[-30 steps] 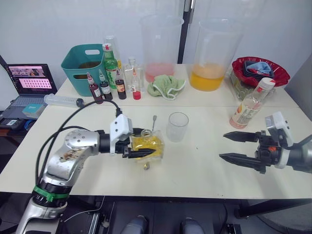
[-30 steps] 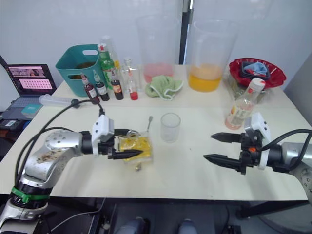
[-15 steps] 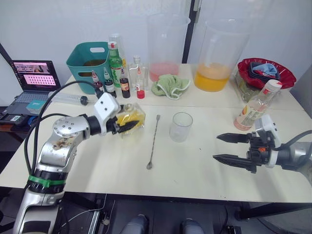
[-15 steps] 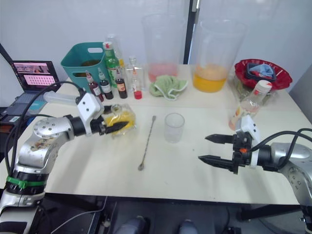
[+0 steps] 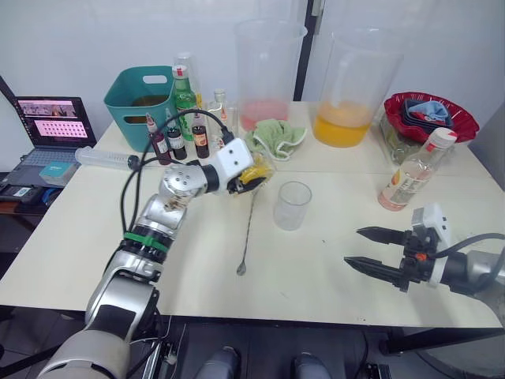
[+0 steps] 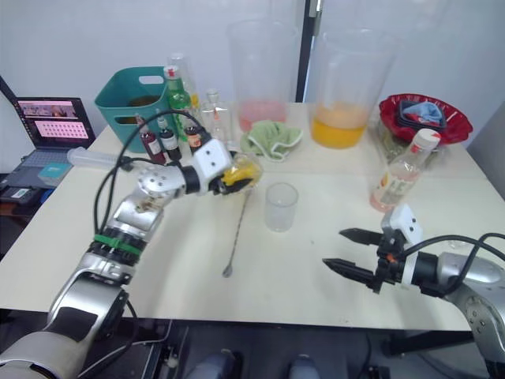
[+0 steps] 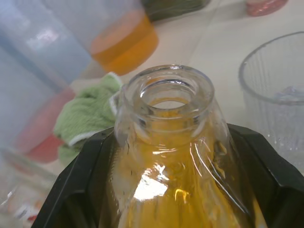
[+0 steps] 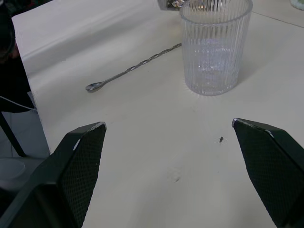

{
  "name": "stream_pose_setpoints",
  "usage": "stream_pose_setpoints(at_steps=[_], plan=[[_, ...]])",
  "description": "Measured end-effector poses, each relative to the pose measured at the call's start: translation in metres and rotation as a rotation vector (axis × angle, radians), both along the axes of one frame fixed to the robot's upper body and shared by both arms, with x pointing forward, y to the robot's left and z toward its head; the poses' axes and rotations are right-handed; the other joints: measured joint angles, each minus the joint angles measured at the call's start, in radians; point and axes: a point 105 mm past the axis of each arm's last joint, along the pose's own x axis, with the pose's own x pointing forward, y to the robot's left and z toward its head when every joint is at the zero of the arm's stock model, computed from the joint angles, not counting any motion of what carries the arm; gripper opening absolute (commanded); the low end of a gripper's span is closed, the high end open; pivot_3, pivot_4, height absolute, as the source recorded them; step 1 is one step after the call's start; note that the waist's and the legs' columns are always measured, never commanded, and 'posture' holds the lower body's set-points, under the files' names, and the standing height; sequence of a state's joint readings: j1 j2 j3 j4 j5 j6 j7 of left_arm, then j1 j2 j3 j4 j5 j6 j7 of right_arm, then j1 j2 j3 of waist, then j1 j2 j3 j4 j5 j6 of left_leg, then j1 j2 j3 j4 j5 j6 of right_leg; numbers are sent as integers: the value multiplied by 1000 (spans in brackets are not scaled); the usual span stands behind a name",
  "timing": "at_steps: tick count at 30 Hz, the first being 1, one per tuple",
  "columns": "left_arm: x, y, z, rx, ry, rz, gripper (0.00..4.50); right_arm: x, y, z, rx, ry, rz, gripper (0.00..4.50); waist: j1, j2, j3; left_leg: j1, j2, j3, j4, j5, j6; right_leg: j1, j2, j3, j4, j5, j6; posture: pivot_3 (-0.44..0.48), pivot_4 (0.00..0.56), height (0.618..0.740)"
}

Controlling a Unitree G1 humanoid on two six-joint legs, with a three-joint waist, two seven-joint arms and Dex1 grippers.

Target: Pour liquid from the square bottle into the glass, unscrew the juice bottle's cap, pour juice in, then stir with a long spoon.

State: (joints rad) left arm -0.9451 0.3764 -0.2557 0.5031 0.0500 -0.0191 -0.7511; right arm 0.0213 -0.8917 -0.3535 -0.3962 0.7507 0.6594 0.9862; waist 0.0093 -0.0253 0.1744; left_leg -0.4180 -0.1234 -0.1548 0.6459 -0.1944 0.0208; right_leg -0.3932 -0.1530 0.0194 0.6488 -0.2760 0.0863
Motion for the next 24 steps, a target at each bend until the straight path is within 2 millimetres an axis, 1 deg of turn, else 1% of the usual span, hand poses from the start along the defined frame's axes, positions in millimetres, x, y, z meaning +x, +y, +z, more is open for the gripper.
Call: stream_pose_setpoints(at_steps=[4, 8, 11, 17, 22, 24], plan=[[6, -10, -12, 81, -45, 6, 2806, -4, -4, -4, 9, 5, -42, 4500, -7, 0, 0, -2, 0, 0, 0, 0, 0, -2, 0, 0, 1, 0, 0, 0, 150, 740], [10, -16, -16, 121, -110, 16, 2806, -7, 0, -4, 19, -2, -48, 4500, -9, 0, 0, -4, 0, 0, 2, 0, 0, -5, 0, 0, 3, 0, 0, 0, 150, 740], [13, -16, -15, 142, -149, 25, 2806, -8, -1, -4, 18, -10, -64, 4500, -8, 0, 0, -7, -1, 0, 5, 0, 0, -8, -1, 1, 9, 0, 0, 0, 150, 740], [18, -20, -4, 167, -276, 51, 2806, -10, 0, -7, 48, 1, -83, 4500, -4, 0, 0, -8, -2, 1, 7, 0, 0, -9, -1, 1, 11, 0, 0, 0, 150, 740], [16, -36, 2, 191, -366, 28, 2806, -11, 4, -6, 80, -4, -90, 4500, 0, 0, 0, -8, -2, 1, 10, 0, 1, -9, -1, 1, 13, 0, 0, 0, 150, 740], [16, -39, 2, 209, -396, 17, 2806, -11, 6, -5, 108, 6, -100, 4500, 0, 0, 0, -8, -2, 1, 11, 0, 1, -9, -1, 1, 14, 0, 0, 0, 150, 740]])
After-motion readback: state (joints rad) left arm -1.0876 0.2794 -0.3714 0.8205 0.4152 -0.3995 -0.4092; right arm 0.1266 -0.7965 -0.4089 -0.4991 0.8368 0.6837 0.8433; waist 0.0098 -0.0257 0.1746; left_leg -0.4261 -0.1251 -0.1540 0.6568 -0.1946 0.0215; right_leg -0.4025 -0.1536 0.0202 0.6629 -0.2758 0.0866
